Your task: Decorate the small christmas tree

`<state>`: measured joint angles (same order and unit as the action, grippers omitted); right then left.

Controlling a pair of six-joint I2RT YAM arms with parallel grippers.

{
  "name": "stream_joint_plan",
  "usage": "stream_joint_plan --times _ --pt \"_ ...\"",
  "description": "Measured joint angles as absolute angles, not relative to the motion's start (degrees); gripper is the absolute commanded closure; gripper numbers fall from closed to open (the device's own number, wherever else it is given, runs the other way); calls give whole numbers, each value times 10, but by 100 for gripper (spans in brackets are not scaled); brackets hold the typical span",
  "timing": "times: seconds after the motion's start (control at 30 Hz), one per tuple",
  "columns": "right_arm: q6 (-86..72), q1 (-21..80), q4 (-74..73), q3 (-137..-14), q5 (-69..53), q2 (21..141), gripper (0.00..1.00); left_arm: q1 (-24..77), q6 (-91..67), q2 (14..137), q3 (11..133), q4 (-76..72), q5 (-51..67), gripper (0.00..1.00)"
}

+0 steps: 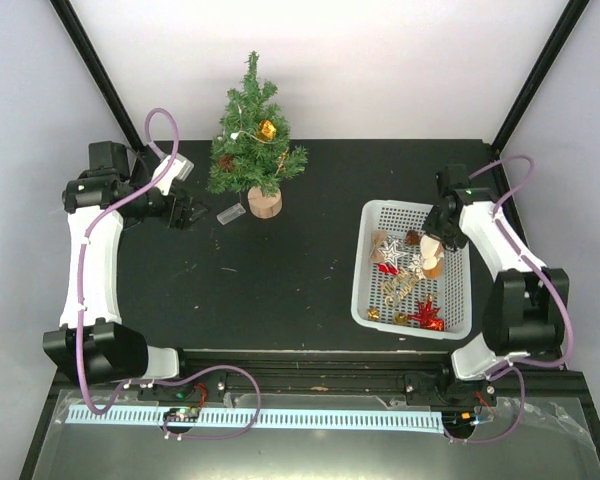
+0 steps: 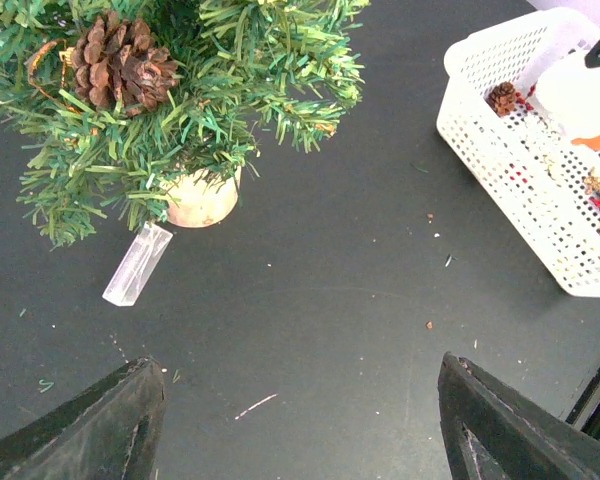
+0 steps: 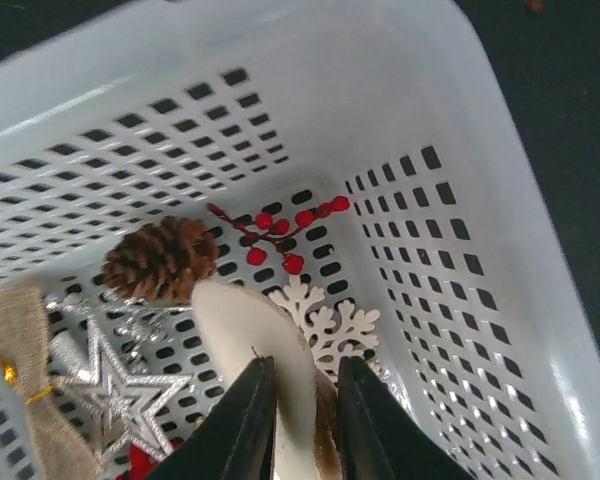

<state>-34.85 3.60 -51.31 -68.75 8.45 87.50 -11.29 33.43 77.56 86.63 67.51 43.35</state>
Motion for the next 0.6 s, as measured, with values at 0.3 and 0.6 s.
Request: stream_joint_plan --times 0.3,0.6 --pt "-333 36 -547 -697 119 911 40 -113 341 776 856 678 434 24" --pt "-350 37 -420 -602 -84 813 47 -113 341 776 856 679 439 23"
